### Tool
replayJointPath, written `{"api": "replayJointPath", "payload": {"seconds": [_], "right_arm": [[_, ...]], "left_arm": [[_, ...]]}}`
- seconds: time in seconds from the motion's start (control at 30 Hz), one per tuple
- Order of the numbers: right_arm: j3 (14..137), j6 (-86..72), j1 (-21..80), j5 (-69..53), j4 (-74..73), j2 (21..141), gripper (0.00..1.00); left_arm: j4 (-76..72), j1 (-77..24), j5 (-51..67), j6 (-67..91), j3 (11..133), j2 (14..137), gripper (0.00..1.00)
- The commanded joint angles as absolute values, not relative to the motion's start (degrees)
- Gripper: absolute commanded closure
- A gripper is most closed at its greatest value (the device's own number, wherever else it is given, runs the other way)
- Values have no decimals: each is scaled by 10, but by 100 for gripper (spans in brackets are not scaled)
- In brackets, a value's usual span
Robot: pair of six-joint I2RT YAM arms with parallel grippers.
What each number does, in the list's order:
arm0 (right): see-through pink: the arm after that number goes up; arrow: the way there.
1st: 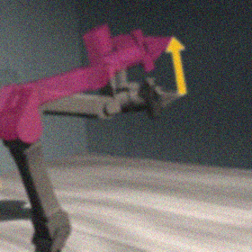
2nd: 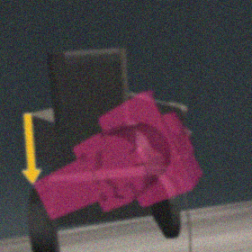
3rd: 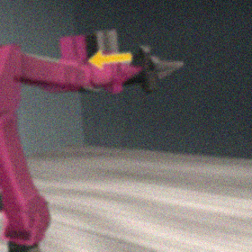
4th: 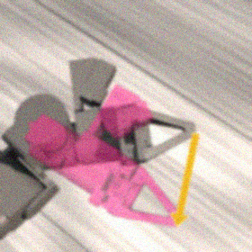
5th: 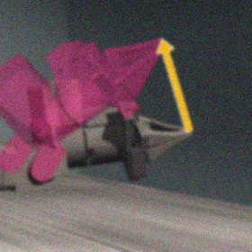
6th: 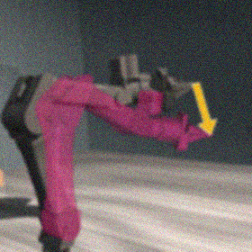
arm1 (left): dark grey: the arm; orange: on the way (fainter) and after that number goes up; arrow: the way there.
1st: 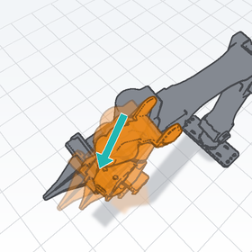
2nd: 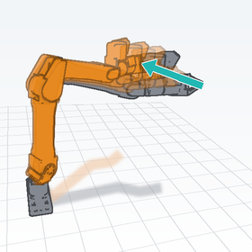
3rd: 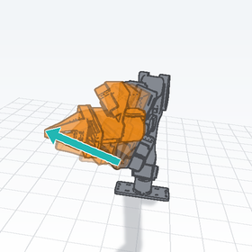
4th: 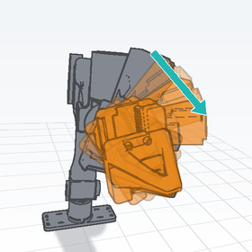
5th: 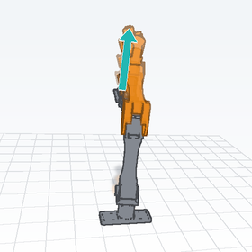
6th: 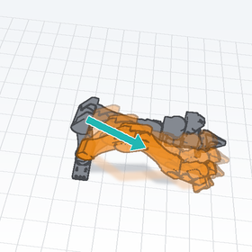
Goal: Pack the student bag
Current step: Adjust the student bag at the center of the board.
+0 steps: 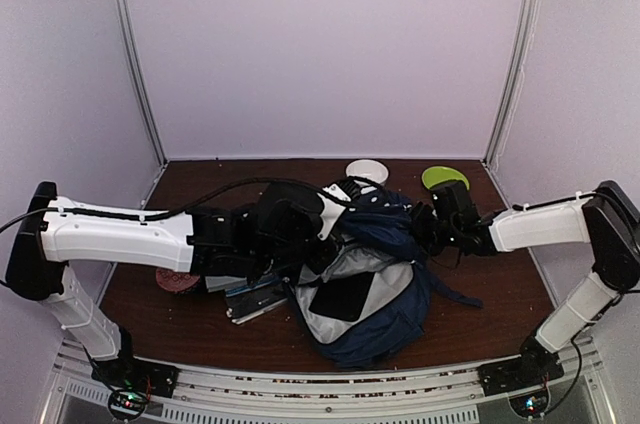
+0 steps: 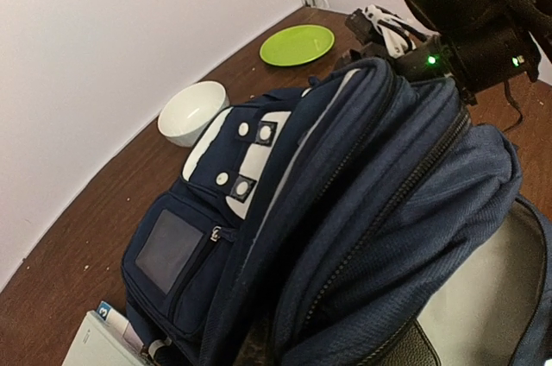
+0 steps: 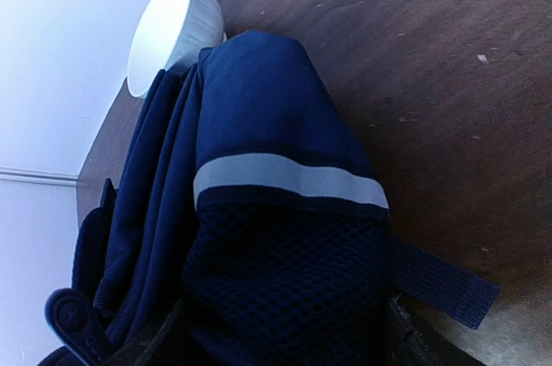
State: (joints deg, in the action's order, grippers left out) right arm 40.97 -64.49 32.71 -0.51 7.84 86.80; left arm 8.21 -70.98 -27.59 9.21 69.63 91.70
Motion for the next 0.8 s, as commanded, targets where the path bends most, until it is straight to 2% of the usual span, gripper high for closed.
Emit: {"api": "replayJointPath", "payload": {"seconds": [0.0,0.3,0.67,0.77], "right_arm": [[523,-608,363,-97,85,949,31],[706,-585,392,-132,33,1101,33],[917,-536,405,-182,-73,1234,29],[930,-521,403,-170,-93,1222,27]], "left_arm": [[136,-709,-328,115,693,902,100],[154,-709,-357,135,695,912,100],[189,-706,-371,171,728,960,100],[204,-697,-375,182,742,971,100]]}}
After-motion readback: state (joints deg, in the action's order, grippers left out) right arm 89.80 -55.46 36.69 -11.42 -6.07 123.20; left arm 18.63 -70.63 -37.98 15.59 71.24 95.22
